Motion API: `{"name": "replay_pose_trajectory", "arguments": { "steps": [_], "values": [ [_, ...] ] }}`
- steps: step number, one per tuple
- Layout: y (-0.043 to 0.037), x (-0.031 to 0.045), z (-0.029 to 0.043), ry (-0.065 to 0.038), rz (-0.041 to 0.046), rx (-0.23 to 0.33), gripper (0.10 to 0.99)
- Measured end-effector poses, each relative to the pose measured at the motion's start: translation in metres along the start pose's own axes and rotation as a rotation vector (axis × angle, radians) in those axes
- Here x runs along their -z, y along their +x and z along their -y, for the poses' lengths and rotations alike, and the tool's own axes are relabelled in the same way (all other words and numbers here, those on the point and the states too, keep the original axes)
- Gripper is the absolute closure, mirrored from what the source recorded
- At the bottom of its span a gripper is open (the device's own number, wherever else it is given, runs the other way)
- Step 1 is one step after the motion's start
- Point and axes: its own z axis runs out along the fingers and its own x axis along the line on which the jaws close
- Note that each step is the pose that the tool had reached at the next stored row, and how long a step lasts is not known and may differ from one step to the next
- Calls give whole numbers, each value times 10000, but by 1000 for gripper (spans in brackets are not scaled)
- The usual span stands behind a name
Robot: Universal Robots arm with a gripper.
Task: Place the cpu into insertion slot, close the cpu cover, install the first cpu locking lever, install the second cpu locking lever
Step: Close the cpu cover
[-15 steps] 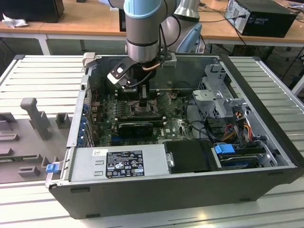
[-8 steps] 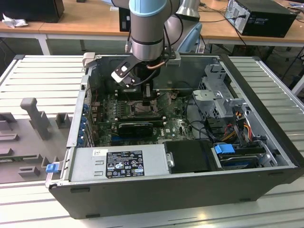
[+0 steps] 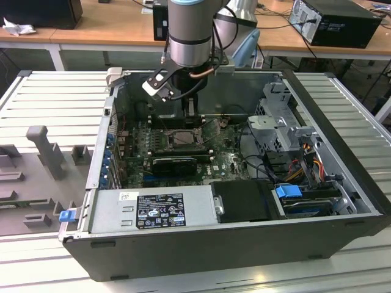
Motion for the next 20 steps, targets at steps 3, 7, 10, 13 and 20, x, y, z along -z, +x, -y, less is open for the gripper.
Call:
{"name": "replay_pose_trajectory", "arguments": {
  "steps": [3,7,10,13,20],
  "values": [
    [1,64,-8,4,-1,-9,980],
    [2,61,-97,117,-4,-25,980],
    [2,57,-210,191,-10,-27,980],
    [3,51,-301,215,-16,-27,980],
    [6,50,-478,334,-21,-30,980]
  ]
}}
